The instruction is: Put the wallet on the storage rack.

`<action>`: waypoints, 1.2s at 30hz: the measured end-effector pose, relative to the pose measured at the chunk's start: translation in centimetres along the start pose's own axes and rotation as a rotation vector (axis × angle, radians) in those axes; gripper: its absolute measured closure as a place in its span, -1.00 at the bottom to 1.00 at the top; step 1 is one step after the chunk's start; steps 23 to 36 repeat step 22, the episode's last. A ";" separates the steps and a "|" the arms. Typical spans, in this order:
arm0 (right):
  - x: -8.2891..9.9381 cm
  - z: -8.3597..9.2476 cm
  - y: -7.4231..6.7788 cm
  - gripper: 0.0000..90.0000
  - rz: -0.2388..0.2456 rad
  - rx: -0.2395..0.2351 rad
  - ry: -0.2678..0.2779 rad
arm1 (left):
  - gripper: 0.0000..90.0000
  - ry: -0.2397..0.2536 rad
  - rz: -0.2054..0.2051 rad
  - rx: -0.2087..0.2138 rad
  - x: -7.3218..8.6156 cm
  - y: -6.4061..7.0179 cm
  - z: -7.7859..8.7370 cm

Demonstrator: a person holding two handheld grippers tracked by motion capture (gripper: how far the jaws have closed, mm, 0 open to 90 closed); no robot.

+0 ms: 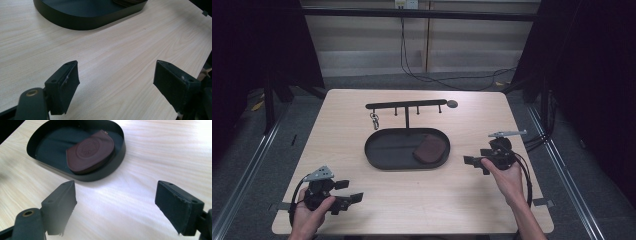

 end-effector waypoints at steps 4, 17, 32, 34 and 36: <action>1.8 1.2 0.4 -0.50 -0.016 0.009 0.009 | -0.55 -0.005 0.000 0.002 0.0 0.0 0.0; 7.1 2.5 2.1 -0.53 -0.072 0.072 0.026 | -0.55 -0.006 -0.007 0.006 0.0 -0.1 0.2; 8.6 2.1 3.1 -0.51 -0.074 0.094 -0.030 | -0.55 -0.017 -0.020 0.004 0.1 0.1 0.0; 8.6 2.1 3.1 -0.51 -0.074 0.094 -0.030 | -0.55 -0.017 -0.020 0.004 0.1 0.1 0.0; 8.6 2.1 3.1 -0.51 -0.074 0.094 -0.030 | -0.55 -0.017 -0.020 0.004 0.1 0.1 0.0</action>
Point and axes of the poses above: each handheld gripper's, and its own axes: z roughly backward along the jaws, x roughly out of its underside, y roughly to its right, the point moved 3 cm from there along -z, roughly forward along the jaws
